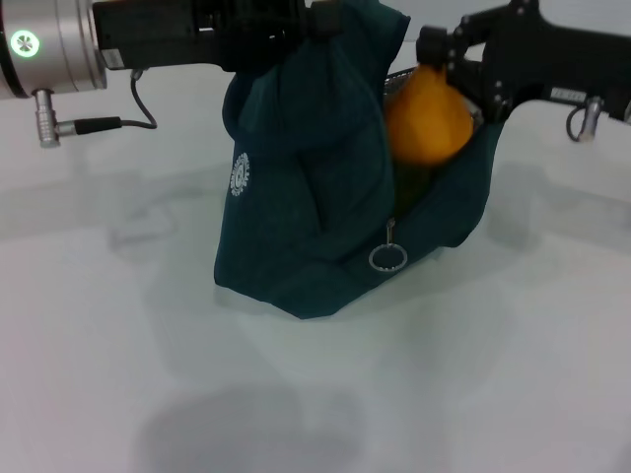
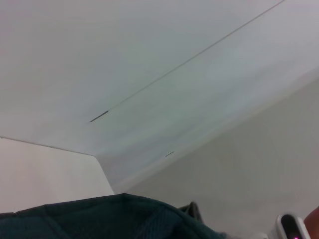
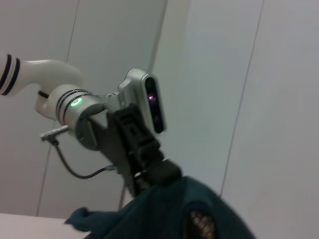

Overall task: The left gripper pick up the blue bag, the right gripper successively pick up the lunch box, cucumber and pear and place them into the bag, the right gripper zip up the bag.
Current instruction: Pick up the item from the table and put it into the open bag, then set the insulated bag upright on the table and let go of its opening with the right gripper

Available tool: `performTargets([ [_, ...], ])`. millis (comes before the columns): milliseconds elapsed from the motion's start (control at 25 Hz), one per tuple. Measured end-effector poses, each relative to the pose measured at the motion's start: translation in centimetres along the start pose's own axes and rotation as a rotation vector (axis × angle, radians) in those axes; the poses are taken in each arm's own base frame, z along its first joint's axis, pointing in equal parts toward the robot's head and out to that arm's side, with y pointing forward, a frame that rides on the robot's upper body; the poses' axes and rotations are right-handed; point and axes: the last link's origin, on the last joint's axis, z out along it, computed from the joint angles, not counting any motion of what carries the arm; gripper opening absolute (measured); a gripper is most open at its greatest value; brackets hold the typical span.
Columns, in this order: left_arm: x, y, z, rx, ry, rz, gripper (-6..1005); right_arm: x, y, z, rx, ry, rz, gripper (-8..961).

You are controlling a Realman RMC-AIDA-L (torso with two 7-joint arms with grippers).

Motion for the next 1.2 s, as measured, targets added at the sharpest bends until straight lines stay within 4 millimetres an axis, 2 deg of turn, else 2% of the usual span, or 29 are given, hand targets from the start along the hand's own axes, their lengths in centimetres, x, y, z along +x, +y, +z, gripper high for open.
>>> performTargets([
  [320, 0.2, 0.2, 0.1, -0.003, -0.004, -0.016, 155, 1.3, 0.7, -0.3, 0.008, 0.032, 0.037, 123],
  [520, 0.3, 0.2, 0.1, -0.005, -0.003, -0.016, 155, 1.9, 1.1, -0.8, 0.006, 0.049, 0.133, 131],
  [680, 0.3, 0.2, 0.1, -0.004, -0.004, -0.016, 156, 2.4, 1.6, -1.9, 0.016, 0.067, 0.184, 137],
  [840, 0.3, 0.2, 0.2, -0.003, -0.007, -0.014, 156, 2.5, 1.8, -3.5, 0.089, -0.001, 0.224, 144],
  [1000, 0.3, 0.3, 0.2, -0.004, -0.006, -0.014, 157, 2.6, 2.4, -4.6, 0.109, -0.034, 0.222, 229],
  [1200, -0.1, 0.3, 0.8, -0.007, -0.039, -0.014, 157, 2.8, 2.4, -4.7, 0.112, -0.031, 0.231, 335],
])
